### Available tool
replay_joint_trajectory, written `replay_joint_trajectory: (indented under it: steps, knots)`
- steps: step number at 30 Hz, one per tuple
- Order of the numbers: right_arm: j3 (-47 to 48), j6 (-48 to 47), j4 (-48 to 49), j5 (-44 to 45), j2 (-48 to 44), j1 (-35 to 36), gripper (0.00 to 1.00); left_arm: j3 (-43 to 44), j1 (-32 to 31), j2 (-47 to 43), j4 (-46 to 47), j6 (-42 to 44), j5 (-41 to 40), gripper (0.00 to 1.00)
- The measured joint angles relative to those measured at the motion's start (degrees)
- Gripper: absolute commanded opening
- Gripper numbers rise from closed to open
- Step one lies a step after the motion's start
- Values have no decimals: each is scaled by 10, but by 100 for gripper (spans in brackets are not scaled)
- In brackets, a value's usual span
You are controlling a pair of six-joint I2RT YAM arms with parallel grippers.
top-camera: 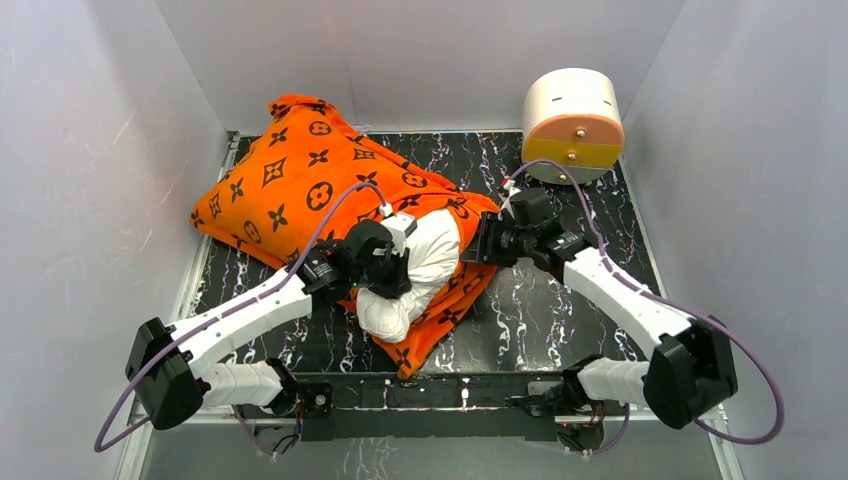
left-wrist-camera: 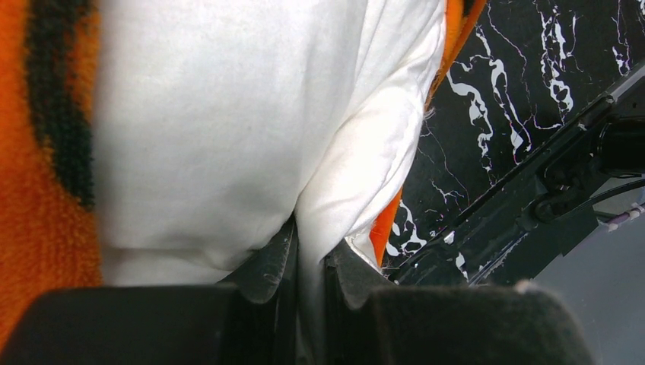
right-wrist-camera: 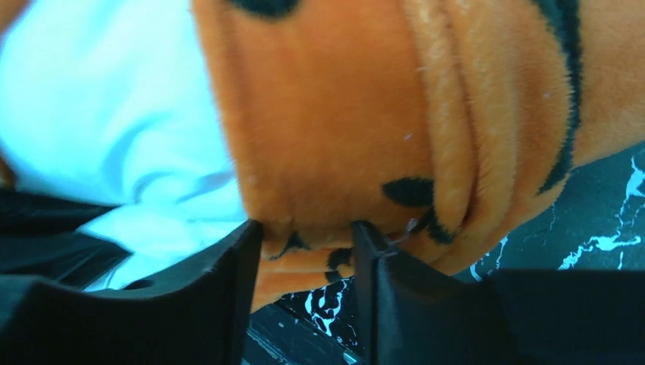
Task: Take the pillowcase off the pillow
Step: Remove the pillow from the pillowcase.
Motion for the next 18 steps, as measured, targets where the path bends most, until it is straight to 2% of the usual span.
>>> replay_joint_trajectory:
  steps: [2,5,8,9,12,13,15,18]
  knots:
    - [0,8,2,26,26,8,41,0,1,0,0,0,2,0]
    - [0,16,13,44,43,12,40,0,1,0,0,0,4,0]
    - [5,21,16,48,46,15,49,0,1,0,0,-1,4,0]
    - [7,22,16,47,47,15,48,0,1,0,0,-1,4,0]
    - [10,23,22,38,51,15,38,0,1,-1,0,-1,3,0]
    - [10,26,26,34,52,15,27,0,1,-1,0,-1,3,0]
    - [10,34,35,28,57,16,14,0,1,-1,0,-1,4,0]
    - [16,46,37,43,73,24,8,1,1,-1,0,-2,2,0]
